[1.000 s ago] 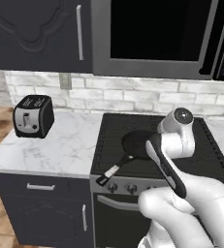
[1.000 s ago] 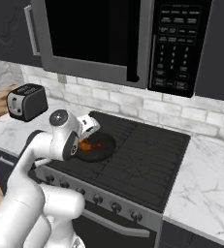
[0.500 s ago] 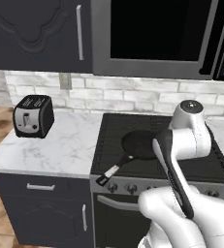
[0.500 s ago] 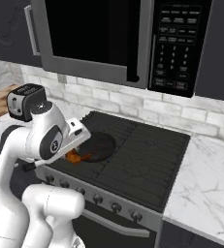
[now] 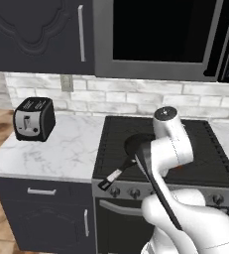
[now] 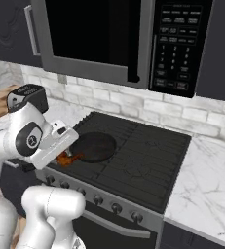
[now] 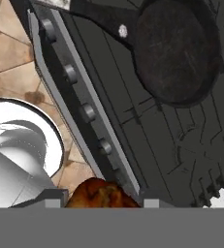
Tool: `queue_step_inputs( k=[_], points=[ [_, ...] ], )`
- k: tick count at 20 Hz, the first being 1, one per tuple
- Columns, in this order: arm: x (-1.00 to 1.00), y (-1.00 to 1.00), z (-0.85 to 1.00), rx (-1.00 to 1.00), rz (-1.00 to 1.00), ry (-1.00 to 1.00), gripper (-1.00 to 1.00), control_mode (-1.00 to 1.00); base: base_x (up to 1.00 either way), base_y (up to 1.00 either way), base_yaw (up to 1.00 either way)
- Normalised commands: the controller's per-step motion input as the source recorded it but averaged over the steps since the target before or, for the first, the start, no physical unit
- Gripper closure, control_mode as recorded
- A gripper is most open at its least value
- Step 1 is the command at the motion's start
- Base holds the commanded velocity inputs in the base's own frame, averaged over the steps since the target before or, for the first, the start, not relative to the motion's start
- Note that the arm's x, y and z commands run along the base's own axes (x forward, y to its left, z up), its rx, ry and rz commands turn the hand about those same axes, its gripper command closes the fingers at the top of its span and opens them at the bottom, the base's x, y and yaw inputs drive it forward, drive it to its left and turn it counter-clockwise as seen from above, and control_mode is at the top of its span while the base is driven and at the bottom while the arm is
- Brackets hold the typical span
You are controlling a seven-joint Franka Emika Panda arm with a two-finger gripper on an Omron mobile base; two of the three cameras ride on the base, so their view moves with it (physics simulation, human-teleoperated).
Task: Take the chicken drumsticks from the pan and place one on each plate on the dining counter.
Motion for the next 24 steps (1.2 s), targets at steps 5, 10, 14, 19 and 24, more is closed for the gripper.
queue_step_inputs(
  k=[5,10,14,19,24],
  points=[
    [0.00,0.00,0.00,0.00,0.00,0.00,1.00,1.00,-0.54,0.34,0.02],
    [0.00,0.00,0.00,0.00,0.00,0.00,1.00,1.00,-0.75,0.28,0.09],
    [0.00,0.00,0.00,0.00,0.00,0.00,1.00,1.00,-0.90,0.22,0.13],
    [0.00,0.00,0.00,0.00,0.00,0.00,1.00,1.00,-0.99,0.23,0.12],
    [0.00,0.00,0.00,0.00,0.00,0.00,1.00,1.00,-1.00,0.19,0.12]
  ],
)
